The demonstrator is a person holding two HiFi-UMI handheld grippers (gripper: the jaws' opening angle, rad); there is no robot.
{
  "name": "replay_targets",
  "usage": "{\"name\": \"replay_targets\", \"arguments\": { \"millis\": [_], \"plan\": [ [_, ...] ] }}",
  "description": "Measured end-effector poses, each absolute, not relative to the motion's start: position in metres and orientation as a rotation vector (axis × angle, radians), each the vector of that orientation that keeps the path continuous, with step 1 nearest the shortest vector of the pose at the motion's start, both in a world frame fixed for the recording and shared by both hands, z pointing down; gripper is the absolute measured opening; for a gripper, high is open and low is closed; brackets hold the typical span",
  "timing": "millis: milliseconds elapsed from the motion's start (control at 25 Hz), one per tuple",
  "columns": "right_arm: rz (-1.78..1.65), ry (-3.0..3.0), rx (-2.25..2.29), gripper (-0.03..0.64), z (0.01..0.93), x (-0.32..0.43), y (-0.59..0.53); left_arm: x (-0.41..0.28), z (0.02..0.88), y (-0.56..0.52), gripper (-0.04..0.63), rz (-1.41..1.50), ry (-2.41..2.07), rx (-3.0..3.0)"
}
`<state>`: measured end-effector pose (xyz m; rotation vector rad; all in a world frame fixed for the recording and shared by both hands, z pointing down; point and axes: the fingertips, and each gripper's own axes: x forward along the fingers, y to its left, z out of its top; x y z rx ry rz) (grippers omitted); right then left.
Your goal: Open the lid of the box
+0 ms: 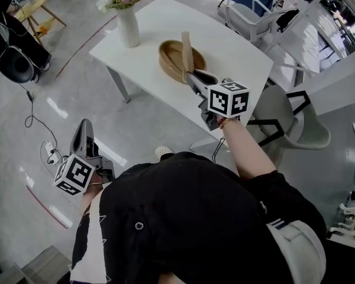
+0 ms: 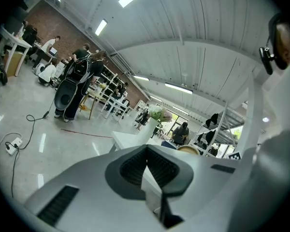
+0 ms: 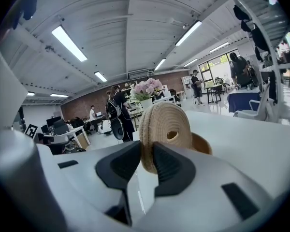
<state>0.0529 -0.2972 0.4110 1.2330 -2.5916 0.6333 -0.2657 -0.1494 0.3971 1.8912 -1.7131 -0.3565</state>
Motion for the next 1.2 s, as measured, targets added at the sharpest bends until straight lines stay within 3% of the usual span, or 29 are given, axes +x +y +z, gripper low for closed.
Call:
{"name": "replay_targets", "arguments": {
  "millis": [1200],
  "plan": [
    [0.670, -2.711, 1.249, 0.086, 0.386, 0.033, -0.231, -0.268, 0.398, -0.091, 0.009, -0.394, -1.714, 1.910]
  ]
}}
